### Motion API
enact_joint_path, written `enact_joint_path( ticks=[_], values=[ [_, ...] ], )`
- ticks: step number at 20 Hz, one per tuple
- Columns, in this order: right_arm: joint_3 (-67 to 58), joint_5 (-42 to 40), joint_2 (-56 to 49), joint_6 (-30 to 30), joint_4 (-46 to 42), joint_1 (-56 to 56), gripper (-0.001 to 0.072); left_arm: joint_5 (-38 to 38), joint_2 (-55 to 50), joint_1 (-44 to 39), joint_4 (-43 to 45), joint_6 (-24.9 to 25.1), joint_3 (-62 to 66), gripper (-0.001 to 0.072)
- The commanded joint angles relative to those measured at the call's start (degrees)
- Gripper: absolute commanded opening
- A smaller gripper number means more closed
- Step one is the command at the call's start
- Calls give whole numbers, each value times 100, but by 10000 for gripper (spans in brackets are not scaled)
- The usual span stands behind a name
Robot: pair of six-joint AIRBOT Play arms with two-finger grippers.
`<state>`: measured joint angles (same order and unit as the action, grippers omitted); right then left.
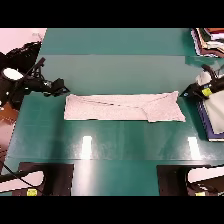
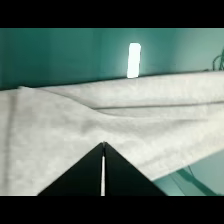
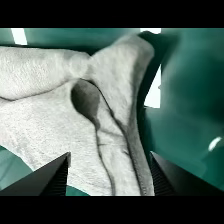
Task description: Fold the shirts.
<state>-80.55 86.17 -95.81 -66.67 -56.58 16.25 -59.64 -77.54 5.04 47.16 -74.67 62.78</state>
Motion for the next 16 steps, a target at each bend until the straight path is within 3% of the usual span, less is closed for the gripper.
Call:
enact_joint_path(
  ticks=[1, 5, 10, 13, 15, 16],
  values=[
    [584, -168, -11, 568, 457, 433, 575, 284, -2, -640, -22, 9, 66, 21],
    [938, -234, -66, 896, 457, 234, 570, 914, -9, -1423, -26, -15, 66, 21],
    [935, 66, -385, 894, 461, -358, 565, 1019, -13, -1895, -33, -59, 66, 20],
    [935, 13, -328, 931, 459, -562, 350, 1161, -15, -2098, -42, -315, 66, 20],
    [935, -15, -205, 935, 457, -564, 45, 1403, -20, -2326, -35, -332, 66, 20],
    [935, -15, -107, 997, 466, -560, 13, 1495, -59, -2428, -31, -332, 90, 19]
  ],
)
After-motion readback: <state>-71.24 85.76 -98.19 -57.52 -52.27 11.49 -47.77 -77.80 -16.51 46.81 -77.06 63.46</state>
